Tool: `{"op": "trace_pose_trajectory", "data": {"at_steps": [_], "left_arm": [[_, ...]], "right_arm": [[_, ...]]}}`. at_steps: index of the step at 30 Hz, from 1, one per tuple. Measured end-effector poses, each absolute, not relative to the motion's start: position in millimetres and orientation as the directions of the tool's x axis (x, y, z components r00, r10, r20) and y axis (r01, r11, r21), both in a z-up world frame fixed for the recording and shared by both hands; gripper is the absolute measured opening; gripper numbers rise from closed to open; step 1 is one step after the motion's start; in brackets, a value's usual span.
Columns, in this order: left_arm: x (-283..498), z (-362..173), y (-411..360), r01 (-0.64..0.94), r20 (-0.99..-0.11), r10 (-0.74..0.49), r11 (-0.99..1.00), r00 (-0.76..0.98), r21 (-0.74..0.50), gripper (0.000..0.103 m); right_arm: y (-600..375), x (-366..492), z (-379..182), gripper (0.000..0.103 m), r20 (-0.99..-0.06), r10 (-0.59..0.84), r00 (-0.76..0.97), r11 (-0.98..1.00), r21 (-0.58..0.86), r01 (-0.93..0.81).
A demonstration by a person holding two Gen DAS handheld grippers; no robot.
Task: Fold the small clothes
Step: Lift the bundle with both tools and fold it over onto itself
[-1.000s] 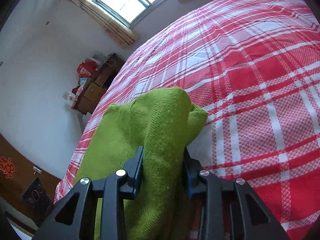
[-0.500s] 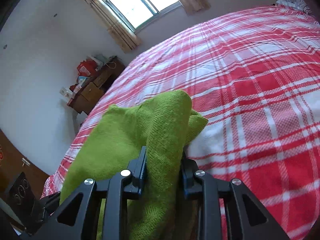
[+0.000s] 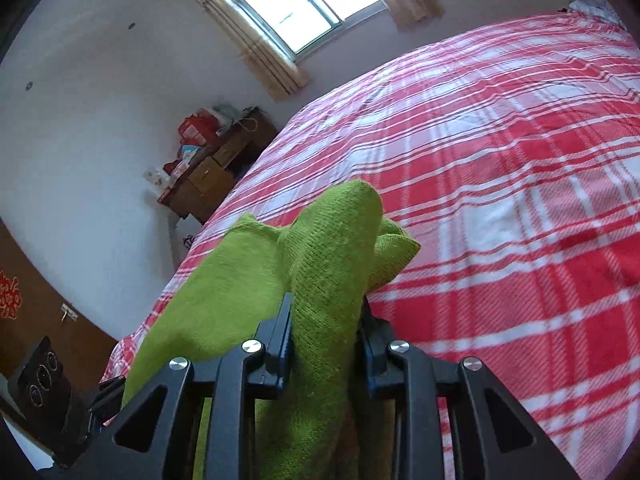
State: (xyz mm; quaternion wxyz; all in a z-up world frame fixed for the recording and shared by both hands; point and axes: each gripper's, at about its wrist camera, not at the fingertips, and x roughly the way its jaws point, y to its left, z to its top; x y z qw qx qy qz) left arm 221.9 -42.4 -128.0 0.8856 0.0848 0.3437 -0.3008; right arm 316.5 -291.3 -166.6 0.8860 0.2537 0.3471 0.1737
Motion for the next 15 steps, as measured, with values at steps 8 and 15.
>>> {"op": "trace_pose_trajectory", "data": {"at_steps": [8, 15], "left_arm": [[201, -123, -5, 0.552, -0.634, -0.468, 0.831, 0.616, -0.077, 0.038], [186, -119, 25, 0.518, -0.622, -0.441, 0.853, 0.648, -0.065, 0.038]], "right_arm": [[-245, 304, -163, 0.027, -0.514, 0.525, 0.679, 0.801, 0.569, -0.188], [-206, 304, -156, 0.027, -0.5, 0.555, 0.665, 0.792, 0.563, -0.237]]}}
